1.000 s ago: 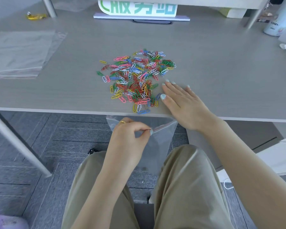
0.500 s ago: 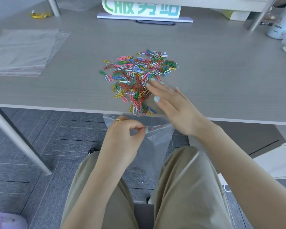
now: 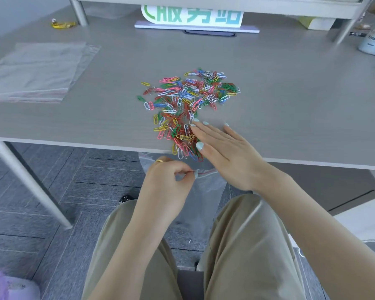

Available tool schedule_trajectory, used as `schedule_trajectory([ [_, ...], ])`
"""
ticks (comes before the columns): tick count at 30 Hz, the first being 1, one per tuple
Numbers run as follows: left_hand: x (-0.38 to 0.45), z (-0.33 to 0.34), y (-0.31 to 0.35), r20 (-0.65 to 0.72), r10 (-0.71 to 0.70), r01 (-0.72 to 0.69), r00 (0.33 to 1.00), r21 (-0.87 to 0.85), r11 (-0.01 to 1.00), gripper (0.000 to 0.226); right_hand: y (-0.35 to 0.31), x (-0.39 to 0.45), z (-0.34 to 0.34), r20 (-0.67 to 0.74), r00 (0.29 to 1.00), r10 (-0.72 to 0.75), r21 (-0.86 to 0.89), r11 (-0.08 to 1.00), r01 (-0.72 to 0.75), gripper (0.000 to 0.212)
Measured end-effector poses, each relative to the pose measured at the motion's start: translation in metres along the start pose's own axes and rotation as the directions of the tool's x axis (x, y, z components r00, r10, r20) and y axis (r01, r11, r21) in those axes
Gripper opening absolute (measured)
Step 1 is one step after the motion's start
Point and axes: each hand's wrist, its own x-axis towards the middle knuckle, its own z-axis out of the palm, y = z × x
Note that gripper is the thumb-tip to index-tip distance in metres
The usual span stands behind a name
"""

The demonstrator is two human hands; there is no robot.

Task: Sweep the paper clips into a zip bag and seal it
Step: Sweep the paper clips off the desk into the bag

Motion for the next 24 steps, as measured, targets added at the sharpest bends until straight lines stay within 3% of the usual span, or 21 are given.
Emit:
schedule_trajectory([
  [15,-0.006,-0.007,0.005,-0.029,0.046,-0.046,0.999,-0.032,0.998,0.010,-0.012,-0.017,0.005,-0.007,0.997,-0.077,0.114,0.990,0.077,0.057],
  [18,-0.005,-0.007,0.004,-0.049,0.035,-0.036,0.998,-0.035,0.999,0.009,-0.011,-0.012,0.002,-0.026,0.997,-0.074,0.273,0.959,0.078,0.053],
  [21,-0.003,-0.008,0.002,-0.052,0.032,-0.034,0.998,-0.026,0.999,0.008,-0.009,0.013,-0.004,-0.058,0.998,-0.021,0.550,0.834,0.049,0.045],
  [24,-0.004,-0.008,0.002,-0.054,0.030,-0.031,0.998,-0.025,0.999,0.008,-0.008,0.055,-0.009,-0.055,0.998,-0.017,0.611,0.790,0.047,0.037],
])
